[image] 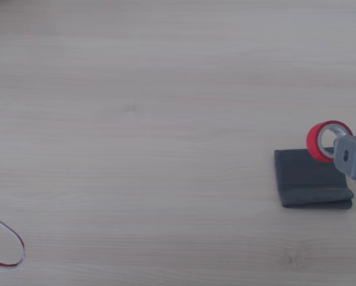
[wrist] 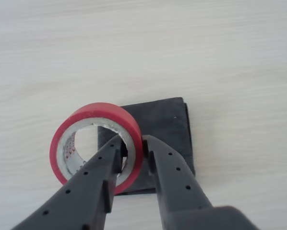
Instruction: Grab the red tape and move it to the grey mat
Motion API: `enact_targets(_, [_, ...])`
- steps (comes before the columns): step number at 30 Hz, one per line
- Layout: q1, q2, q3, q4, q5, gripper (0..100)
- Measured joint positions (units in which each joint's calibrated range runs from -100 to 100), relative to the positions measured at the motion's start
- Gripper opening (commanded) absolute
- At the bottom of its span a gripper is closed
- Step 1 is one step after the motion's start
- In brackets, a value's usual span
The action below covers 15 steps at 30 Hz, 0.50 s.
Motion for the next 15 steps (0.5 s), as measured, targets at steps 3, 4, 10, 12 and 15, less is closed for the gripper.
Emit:
enact_targets(3, [2.5,0.0,0.0,0.0,-0.2,2])
enact_targets(4, [3.0,0.0,0.0,0.0,-0.2,2])
enact_targets(10, [4.7,1.7,0.0,0.0,-0.1,2])
enact_targets(12, [5.4,3.3,0.0,0.0,-0.2,2])
enact_targets(15, [5.3,6.0,0.0,0.0,-0.2,2])
